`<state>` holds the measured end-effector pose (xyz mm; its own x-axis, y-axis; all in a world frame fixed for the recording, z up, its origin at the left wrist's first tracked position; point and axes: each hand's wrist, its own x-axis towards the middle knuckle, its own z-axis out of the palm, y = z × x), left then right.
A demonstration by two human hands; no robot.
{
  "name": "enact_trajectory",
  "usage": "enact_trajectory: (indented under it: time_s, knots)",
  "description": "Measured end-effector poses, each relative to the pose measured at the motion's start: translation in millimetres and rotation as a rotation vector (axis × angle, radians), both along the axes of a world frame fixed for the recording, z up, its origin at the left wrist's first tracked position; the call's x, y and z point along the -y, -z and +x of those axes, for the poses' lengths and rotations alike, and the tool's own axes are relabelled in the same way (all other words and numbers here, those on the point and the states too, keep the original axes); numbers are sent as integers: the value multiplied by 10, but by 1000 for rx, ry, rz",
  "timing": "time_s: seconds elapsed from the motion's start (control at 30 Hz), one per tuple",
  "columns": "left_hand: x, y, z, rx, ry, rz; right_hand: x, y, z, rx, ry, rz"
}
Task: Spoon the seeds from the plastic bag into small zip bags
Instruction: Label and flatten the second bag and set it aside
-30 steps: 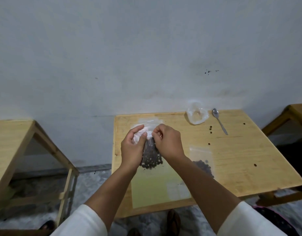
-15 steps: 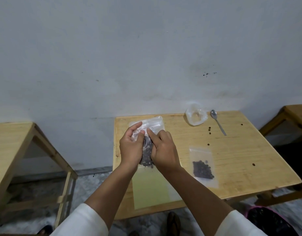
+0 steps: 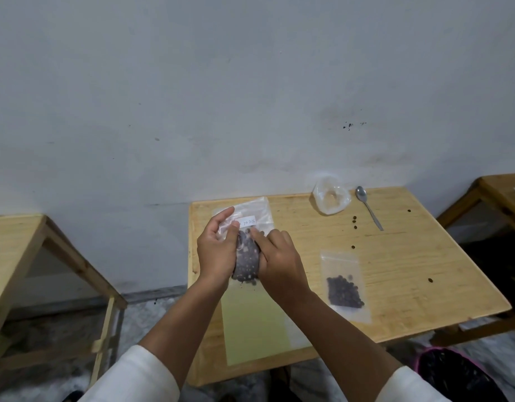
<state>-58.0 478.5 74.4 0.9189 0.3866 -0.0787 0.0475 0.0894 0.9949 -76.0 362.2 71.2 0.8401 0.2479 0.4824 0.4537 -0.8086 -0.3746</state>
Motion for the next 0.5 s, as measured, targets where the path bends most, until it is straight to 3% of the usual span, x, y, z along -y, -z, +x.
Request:
enact_trajectory:
  time_s: [0.2, 0.33, 0.5]
  knots:
    - [8, 137, 290, -59, -5, -17, 200, 120, 343, -87, 79, 237]
    - [-30, 217, 573, -109, 59, 16, 309, 180, 599, -496, 41, 447]
    - [-15, 432, 823, -246, 110, 191, 370, 410, 995, -637, 195, 513]
